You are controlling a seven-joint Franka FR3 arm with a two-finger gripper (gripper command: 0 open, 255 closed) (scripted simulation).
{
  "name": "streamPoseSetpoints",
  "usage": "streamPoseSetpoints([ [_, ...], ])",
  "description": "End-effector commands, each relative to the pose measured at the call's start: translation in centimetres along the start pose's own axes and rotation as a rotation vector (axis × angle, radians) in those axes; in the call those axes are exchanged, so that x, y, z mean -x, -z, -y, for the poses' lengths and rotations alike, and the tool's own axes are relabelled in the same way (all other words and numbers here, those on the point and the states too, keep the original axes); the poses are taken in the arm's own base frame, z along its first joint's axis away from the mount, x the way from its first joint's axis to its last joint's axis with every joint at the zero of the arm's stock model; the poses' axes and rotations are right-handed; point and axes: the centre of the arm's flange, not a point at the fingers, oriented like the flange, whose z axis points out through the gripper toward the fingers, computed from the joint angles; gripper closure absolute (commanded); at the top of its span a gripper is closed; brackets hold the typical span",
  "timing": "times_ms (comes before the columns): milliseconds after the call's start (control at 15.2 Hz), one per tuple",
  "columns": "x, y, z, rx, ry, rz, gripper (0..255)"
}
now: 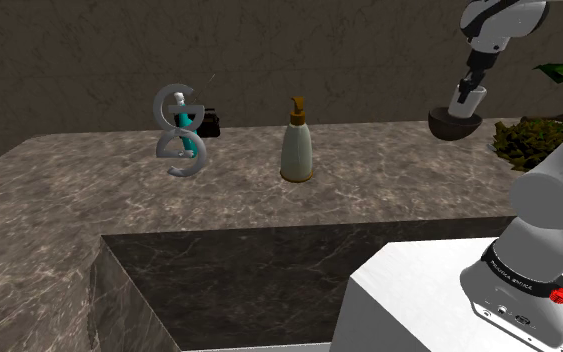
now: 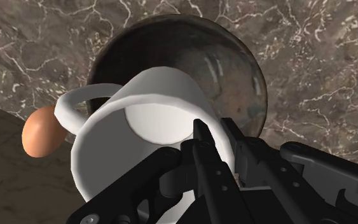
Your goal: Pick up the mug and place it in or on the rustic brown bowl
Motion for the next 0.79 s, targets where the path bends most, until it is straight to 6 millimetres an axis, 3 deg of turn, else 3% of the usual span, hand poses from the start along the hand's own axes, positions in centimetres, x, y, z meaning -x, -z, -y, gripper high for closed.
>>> streamPoseSetpoints([
  [0,0.0,0.0,0.0,0.000,0.000,0.000,255],
  [66,0.0,0.0,0.0,0.000,0.000,0.000,0],
  [396,0.0,0.0,0.0,0.000,0.000,0.000,0],
  [660,0.0,5.0,0.0,0.000,0.000,0.000,0],
  [726,0.0,5.0,0.0,0.000,0.000,0.000,0],
])
